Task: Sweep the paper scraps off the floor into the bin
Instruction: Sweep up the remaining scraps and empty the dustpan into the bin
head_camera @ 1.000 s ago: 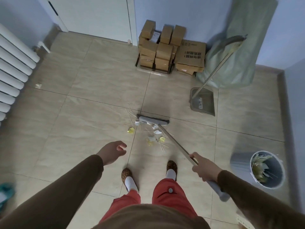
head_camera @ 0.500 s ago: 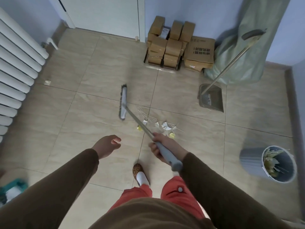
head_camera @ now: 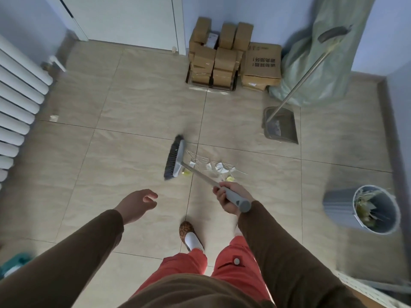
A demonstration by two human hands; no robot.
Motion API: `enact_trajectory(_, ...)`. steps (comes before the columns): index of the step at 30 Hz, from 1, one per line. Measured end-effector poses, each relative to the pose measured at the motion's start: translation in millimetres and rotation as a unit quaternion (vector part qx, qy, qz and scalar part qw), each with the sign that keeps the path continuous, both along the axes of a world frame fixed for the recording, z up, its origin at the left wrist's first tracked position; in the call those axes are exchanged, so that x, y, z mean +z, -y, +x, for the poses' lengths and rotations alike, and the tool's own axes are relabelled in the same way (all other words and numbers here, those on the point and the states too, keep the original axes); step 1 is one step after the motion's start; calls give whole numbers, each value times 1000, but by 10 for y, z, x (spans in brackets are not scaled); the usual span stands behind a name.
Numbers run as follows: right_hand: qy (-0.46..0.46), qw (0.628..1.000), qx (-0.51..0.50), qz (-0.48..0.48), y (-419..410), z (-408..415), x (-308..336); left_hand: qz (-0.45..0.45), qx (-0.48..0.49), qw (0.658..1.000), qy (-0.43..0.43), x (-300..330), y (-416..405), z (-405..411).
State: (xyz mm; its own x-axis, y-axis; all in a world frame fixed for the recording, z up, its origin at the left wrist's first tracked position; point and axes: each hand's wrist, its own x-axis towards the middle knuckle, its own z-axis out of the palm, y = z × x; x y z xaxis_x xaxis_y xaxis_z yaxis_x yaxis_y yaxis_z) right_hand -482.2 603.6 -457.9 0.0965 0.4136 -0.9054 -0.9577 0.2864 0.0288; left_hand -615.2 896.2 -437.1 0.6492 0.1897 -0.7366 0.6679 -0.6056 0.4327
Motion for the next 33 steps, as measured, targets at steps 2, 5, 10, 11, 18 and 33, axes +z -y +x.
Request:
enact_trajectory(2,4,999,-21,-23,348,-86,78,-3,-10,1000,4,22,74,67)
enact_trajectory(5,16,997,-50,-61,737,-251,247,-8,-29,999,10,54,213,173)
enact_trajectory(10,56,989,-26,-131,1063,-596,713,-32,-48,998,16,91,486,326)
enact_trajectory(11,68,987,-14,-143,1102,-683,829,-36,-52,998,16,96,539,348)
enact_trajectory(18,75,993,16,-87,1366,-1181,1259,-24,-77,997,6,81,843,409)
enact_trajectory(33,70,978,139,-137,2825,-508,769,5,-53,999,-11,137,2124,250)
